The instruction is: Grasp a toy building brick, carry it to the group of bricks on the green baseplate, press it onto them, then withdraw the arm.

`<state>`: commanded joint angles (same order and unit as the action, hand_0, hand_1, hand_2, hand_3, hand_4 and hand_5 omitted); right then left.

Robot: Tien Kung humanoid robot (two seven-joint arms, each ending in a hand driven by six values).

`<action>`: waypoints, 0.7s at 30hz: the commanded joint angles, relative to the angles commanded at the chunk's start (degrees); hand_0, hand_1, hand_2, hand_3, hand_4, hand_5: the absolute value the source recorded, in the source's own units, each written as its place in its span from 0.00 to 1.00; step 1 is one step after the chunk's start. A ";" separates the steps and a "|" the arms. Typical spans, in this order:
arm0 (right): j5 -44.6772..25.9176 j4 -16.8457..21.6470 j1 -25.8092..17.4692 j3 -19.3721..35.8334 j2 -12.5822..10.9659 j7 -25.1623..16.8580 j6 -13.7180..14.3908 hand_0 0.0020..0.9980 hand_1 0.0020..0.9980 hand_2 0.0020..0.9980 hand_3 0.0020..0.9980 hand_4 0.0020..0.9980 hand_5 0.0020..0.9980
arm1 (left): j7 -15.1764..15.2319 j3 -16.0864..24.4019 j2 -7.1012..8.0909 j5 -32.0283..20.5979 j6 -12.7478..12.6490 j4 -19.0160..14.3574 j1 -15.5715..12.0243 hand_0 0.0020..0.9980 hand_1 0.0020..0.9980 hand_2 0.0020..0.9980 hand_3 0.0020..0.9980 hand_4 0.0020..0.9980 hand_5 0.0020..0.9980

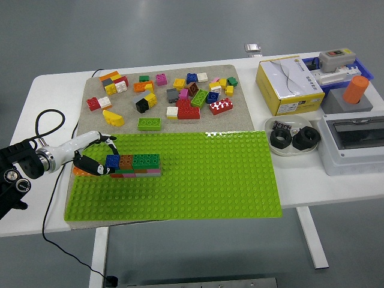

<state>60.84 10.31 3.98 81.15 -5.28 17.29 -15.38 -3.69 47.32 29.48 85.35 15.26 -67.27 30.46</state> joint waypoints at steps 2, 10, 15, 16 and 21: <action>-0.06 0.00 0.00 -0.08 -0.01 0.01 -0.02 0.69 0.70 0.77 0.94 0.75 1.00 | 0.03 -0.01 -0.11 0.10 -0.03 0.04 -0.06 0.98 0.99 0.96 0.54 0.64 0.00; -0.14 0.00 0.04 -0.25 -0.04 0.08 -0.08 0.69 0.70 0.77 0.94 0.75 1.00 | 0.20 0.04 -0.25 0.27 -0.17 0.13 -0.17 0.97 0.99 0.96 0.56 0.61 0.00; -0.25 0.00 0.05 -0.34 -0.05 0.08 -0.08 0.69 0.70 0.77 0.94 0.75 1.00 | 0.26 0.11 -0.17 0.38 -0.19 0.19 -0.21 0.97 0.99 0.96 0.56 0.62 0.00; -0.26 0.00 0.05 -0.35 -0.06 0.07 -0.08 0.69 0.70 0.77 0.94 0.75 1.00 | 0.27 0.10 -0.15 0.39 -0.19 0.19 -0.21 0.97 0.99 0.96 0.56 0.62 0.00; -0.28 0.00 0.05 -0.39 -0.07 0.06 -0.06 0.69 0.70 0.77 0.94 0.74 1.00 | 0.28 0.06 -0.09 0.44 -0.15 0.20 -0.20 0.97 0.98 0.96 0.57 0.62 0.00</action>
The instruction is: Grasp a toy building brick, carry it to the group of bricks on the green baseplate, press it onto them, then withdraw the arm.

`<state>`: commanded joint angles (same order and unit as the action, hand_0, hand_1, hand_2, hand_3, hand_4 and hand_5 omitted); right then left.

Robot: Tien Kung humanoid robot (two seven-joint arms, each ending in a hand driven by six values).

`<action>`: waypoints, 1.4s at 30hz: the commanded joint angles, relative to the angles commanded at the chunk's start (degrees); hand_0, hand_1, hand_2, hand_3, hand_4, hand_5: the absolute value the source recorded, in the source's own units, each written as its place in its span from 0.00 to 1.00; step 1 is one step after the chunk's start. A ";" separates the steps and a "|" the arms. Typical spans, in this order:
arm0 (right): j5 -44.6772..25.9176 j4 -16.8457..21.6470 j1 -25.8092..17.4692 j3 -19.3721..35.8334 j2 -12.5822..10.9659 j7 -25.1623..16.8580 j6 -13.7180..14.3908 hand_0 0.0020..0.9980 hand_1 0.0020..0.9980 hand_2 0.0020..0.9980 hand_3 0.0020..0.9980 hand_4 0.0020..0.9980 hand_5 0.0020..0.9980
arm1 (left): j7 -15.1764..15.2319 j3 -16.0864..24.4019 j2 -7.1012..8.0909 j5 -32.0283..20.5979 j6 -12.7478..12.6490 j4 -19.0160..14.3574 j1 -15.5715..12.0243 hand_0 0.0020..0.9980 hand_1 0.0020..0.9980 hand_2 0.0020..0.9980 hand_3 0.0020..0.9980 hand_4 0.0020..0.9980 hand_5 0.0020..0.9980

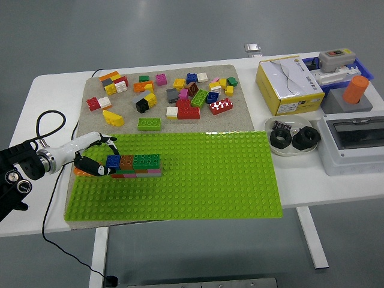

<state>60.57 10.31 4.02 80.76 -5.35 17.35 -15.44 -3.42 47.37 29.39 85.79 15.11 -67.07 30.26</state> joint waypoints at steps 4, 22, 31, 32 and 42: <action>0.01 0.00 0.02 -0.07 0.00 0.02 0.00 0.69 0.70 0.77 0.94 0.74 1.00 | -0.06 -0.09 0.00 0.04 0.01 0.08 0.00 0.97 0.98 0.96 0.57 0.62 0.00; 0.13 0.00 -0.03 -0.05 0.08 0.10 0.03 0.69 0.70 0.77 0.94 0.73 1.00 | 0.03 -0.24 -0.12 0.30 -0.07 0.28 -0.09 0.97 0.99 0.97 0.61 0.66 0.00; 0.09 0.00 -0.10 -0.11 0.08 0.09 0.04 0.69 0.70 0.77 0.94 0.73 1.00 | 0.01 -0.45 -0.10 0.40 0.08 0.28 -0.12 0.97 0.99 0.97 0.61 0.68 0.00; 0.10 0.00 -0.10 -0.10 0.08 0.10 0.04 0.69 0.70 0.77 0.94 0.73 1.00 | 0.00 -0.47 -0.09 0.41 0.10 0.28 -0.11 0.97 0.99 0.97 0.61 0.68 0.00; 0.13 0.00 -0.16 -0.03 0.12 0.15 0.05 0.69 0.70 0.77 0.94 0.73 1.00 | -0.08 -0.57 0.22 0.69 0.43 0.01 0.09 0.97 0.99 0.97 0.63 0.73 0.00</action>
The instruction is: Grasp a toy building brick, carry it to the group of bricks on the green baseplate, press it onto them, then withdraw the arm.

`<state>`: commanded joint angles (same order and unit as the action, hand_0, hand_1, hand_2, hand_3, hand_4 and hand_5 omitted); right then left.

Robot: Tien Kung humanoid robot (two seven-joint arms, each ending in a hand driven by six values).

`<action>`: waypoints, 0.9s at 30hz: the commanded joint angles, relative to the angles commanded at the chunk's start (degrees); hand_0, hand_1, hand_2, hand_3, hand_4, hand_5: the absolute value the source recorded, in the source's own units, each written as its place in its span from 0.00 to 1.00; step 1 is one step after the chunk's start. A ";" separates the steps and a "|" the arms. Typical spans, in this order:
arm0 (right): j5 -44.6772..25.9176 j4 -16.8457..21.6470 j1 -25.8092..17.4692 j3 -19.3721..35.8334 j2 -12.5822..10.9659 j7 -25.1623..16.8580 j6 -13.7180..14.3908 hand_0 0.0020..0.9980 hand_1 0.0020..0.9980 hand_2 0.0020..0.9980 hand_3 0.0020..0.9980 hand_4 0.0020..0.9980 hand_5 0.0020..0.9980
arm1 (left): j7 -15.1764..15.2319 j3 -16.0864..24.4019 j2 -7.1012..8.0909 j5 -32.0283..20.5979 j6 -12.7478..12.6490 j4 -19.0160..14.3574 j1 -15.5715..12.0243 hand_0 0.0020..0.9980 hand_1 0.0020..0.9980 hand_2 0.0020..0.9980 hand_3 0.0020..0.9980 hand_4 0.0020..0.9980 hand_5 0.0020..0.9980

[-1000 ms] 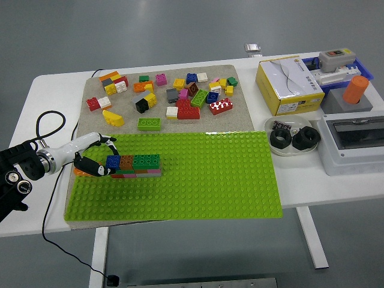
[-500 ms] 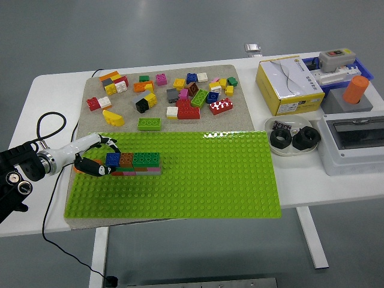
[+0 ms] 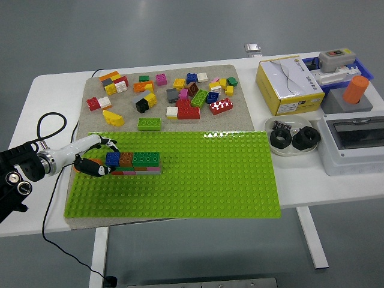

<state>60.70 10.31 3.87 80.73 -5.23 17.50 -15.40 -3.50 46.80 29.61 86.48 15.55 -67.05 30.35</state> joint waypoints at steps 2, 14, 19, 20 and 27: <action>0.00 0.00 -0.01 0.03 0.00 -0.01 0.00 0.69 0.70 0.77 0.94 0.73 1.00 | -0.05 0.00 0.11 0.10 0.19 -0.14 0.04 0.97 0.99 0.97 0.63 0.73 0.00; -0.14 0.00 -0.01 0.05 0.00 -0.10 0.03 0.69 0.70 0.77 0.93 0.73 1.00 | -0.41 -0.30 0.60 0.05 1.46 -0.47 0.28 0.97 0.99 0.98 0.65 0.81 0.00; -0.13 0.00 0.00 0.03 -0.02 -0.12 0.03 0.69 0.70 0.77 0.93 0.73 1.00 | -0.61 -0.41 0.68 0.09 1.77 -0.47 0.38 0.97 1.00 0.98 0.67 0.85 0.00; -0.14 0.00 0.00 0.01 -0.02 -0.12 0.03 0.69 0.70 0.77 0.93 0.73 1.00 | -0.62 -0.42 0.70 0.11 1.80 -0.47 0.40 0.97 1.00 0.98 0.67 0.85 0.00; -0.22 0.00 -0.01 -0.08 -0.04 -0.17 0.06 0.69 0.70 0.77 0.93 0.72 1.00 | -0.49 -0.24 0.79 0.37 1.84 -0.53 0.46 0.98 1.00 0.99 0.77 0.93 0.00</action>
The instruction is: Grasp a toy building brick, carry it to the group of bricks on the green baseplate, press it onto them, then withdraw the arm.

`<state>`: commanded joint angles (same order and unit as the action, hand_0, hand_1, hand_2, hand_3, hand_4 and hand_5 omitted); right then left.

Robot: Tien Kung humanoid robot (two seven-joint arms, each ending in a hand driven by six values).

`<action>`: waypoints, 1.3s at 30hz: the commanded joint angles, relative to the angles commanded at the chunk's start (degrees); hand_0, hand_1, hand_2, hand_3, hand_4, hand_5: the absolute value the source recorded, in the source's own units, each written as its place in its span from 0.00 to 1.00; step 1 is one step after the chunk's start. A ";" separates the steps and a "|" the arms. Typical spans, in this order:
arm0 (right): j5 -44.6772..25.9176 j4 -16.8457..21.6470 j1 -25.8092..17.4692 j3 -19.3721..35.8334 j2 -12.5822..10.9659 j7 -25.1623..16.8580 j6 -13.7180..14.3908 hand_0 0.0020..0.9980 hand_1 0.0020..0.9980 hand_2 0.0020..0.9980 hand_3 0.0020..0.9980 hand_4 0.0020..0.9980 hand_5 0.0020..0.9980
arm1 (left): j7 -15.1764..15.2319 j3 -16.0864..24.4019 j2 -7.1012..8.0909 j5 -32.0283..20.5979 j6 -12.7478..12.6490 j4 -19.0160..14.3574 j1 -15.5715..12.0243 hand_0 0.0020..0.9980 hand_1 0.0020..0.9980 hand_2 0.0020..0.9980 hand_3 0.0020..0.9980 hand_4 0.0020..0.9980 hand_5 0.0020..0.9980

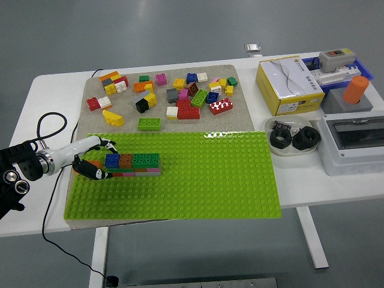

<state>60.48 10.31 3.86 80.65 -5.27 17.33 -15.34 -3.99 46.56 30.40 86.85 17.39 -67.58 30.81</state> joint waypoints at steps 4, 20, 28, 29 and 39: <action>0.00 0.00 0.03 0.00 0.02 0.00 0.01 0.69 0.70 0.77 0.93 0.72 1.00 | 0.26 0.28 -0.02 0.17 -0.39 0.02 0.03 0.98 1.00 0.99 0.79 0.97 0.00; -0.05 0.00 -0.23 0.21 0.05 0.10 0.05 0.69 0.69 0.77 0.93 0.72 1.00 | -0.74 3.19 2.87 1.43 -0.01 -4.89 -1.21 0.98 1.00 0.99 0.79 0.97 0.01; -0.47 0.00 -0.76 0.29 -0.08 -0.09 0.19 0.69 0.69 0.76 0.93 0.72 1.00 | -3.00 11.31 8.02 3.19 0.68 -15.63 -7.15 0.98 1.00 0.99 0.68 1.00 0.25; -0.51 0.00 -0.78 0.27 -0.10 -0.13 0.19 0.69 0.69 0.76 0.93 0.72 1.00 | -3.15 11.49 7.96 3.61 0.66 -16.84 -7.65 0.98 1.00 0.99 0.68 1.00 0.25; -0.21 0.00 -0.90 0.20 -0.08 -0.05 0.06 0.69 0.69 0.76 0.93 0.72 1.00 | -2.88 11.62 6.18 8.76 -0.64 -19.98 -9.53 0.98 1.00 0.98 0.64 1.00 0.27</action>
<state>60.27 10.31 2.96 80.85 -5.35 17.28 -15.28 -6.86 58.18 36.58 95.61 16.75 -87.56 21.27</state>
